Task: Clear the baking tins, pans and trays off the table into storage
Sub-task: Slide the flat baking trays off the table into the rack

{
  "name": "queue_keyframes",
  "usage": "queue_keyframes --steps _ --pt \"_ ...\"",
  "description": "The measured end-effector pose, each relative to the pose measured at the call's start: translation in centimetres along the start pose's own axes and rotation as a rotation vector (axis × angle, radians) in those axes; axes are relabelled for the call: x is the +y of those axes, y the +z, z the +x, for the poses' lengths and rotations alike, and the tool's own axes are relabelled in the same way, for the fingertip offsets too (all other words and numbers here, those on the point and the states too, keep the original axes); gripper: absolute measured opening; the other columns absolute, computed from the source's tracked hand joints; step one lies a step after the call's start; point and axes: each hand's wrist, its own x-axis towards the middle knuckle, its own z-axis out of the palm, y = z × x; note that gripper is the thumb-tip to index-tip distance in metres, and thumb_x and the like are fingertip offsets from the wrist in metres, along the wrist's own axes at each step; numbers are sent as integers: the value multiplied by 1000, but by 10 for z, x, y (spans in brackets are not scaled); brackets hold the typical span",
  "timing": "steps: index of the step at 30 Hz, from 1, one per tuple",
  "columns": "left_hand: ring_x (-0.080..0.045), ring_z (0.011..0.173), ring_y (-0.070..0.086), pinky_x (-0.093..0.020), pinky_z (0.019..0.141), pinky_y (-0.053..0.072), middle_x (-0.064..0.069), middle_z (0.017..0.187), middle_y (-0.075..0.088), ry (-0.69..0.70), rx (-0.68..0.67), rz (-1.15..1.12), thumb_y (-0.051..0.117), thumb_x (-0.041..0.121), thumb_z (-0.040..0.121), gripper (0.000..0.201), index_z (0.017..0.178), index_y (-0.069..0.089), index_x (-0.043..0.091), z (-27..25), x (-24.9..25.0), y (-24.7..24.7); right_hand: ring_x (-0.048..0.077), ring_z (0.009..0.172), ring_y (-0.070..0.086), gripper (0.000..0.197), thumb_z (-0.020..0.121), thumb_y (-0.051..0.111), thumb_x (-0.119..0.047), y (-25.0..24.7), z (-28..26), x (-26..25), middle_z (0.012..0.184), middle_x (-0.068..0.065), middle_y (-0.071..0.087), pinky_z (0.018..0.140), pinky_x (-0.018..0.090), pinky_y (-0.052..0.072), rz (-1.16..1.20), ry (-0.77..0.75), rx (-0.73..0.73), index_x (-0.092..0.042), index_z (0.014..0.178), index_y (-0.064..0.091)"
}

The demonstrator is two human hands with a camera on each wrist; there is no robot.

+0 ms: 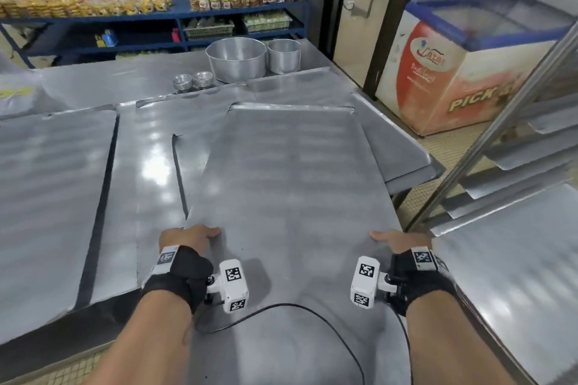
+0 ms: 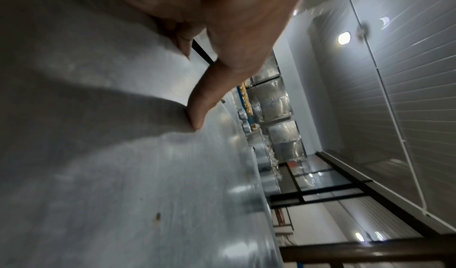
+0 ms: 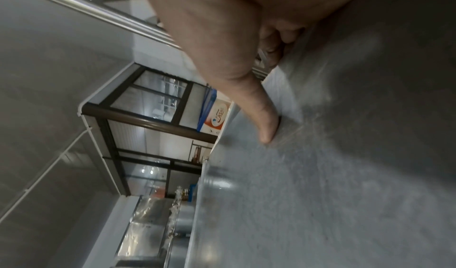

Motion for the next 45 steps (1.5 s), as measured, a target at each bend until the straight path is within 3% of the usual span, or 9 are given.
queue_keyframes --steps 2,6,13,18,26,33,37,41,45 --pt "-33 76 62 -37 73 51 -17 83 65 38 -34 11 88 16 71 47 101 61 -10 7 10 -4 30 89 66 87 52 98 -27 8 -13 2 117 23 66 88 37 44 3 40 -137 7 121 57" --pt "-27 81 56 -32 78 46 -15 93 61 103 -82 15 85 14 76 43 103 58 -6 14 22 -8 22 87 56 55 73 85 -23 9 -19 28 112 20 66 79 33 47 74 -59 171 4 116 64" --pt "-33 86 62 -43 87 55 -15 99 63 140 -160 118 91 15 65 46 79 51 -3 17 19 -11 30 71 66 54 59 93 -23 1 -58 65 82 16 67 69 37 55 233 23 322 6 95 64" --pt "-34 88 63 -39 86 54 -18 107 64 215 -208 212 92 17 64 53 101 58 -2 8 7 -27 22 58 55 44 67 90 -19 3 -106 111 70 11 59 49 27 39 285 32 393 4 91 62" --pt "-38 87 69 -36 68 52 -23 110 70 256 -338 307 92 18 63 65 113 63 -11 -8 -37 -85 29 72 55 50 71 87 -23 27 -200 191 97 18 62 65 34 43 288 121 488 7 102 61" --pt "-24 58 54 -28 53 42 -16 86 64 269 -448 337 91 14 64 56 108 65 -10 -22 -65 -129 34 86 58 63 70 87 -21 48 -267 248 114 22 64 78 40 51 396 157 559 10 116 58" --pt "-27 69 60 -33 67 47 -16 91 68 305 -502 400 90 13 65 44 95 66 -8 -33 -72 -140 32 74 57 39 70 87 -18 52 -293 275 88 17 62 76 41 54 441 182 580 2 84 57" --pt "-24 68 56 -32 69 44 -13 82 65 345 -548 449 87 8 69 27 71 62 -2 -48 -76 -137 34 77 63 46 69 87 -19 51 -312 296 90 16 65 79 45 56 512 200 590 5 96 59" --pt "-25 69 62 -33 70 49 -12 80 68 390 -596 497 91 11 63 43 95 69 -7 -65 -82 -121 29 67 57 37 74 84 -13 43 -330 316 69 9 54 67 37 52 574 223 644 -5 69 48"
